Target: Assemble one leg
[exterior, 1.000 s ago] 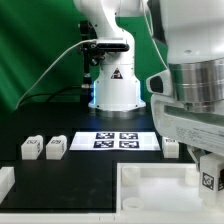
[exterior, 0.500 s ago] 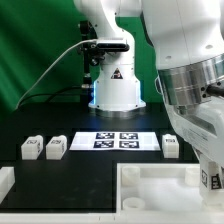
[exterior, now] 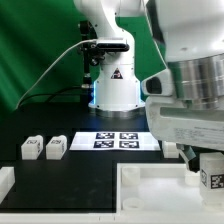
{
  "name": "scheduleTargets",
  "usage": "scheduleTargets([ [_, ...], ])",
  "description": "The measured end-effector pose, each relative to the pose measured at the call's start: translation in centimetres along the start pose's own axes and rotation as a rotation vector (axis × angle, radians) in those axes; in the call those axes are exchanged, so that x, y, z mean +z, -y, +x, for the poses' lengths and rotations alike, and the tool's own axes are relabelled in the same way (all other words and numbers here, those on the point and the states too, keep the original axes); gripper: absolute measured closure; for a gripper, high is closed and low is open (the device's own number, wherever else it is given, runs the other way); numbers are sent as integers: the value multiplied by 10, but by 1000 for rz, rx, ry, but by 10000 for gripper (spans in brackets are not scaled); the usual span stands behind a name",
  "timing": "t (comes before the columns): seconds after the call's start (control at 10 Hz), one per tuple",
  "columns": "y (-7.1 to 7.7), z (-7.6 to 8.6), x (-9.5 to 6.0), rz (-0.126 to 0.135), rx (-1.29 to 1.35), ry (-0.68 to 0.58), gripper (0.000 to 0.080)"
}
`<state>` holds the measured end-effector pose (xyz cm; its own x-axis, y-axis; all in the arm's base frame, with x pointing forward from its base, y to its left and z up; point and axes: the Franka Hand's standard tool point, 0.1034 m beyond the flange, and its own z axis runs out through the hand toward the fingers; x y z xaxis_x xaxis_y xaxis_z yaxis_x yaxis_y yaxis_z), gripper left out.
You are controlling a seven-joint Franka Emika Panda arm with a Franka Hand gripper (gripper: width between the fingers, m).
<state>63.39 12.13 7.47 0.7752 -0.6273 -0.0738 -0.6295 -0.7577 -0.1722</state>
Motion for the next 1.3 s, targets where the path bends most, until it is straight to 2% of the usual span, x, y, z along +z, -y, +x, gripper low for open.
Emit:
scheduleTargets([
  [0.2,-2,2,0,-10,-228,-5,151],
  [0.4,-2,3,-1,-52,-589,-21,151],
  [0.5,-2,5,-2,-54,-681,-21,151],
  [0.6,-4,5,-2,-55,-761,-18,273],
  [0.7,-3,5,-2,-54,-732,-19,410],
  [0.8,-4,5,-2,-53,-726,-19,410],
  [0.9,-4,6,-2,-53,-680,-20,509],
  [1.1,-4,7,0,-49,-473,-28,509],
  [1.3,-6,10,0,-46,-100,-48,509],
])
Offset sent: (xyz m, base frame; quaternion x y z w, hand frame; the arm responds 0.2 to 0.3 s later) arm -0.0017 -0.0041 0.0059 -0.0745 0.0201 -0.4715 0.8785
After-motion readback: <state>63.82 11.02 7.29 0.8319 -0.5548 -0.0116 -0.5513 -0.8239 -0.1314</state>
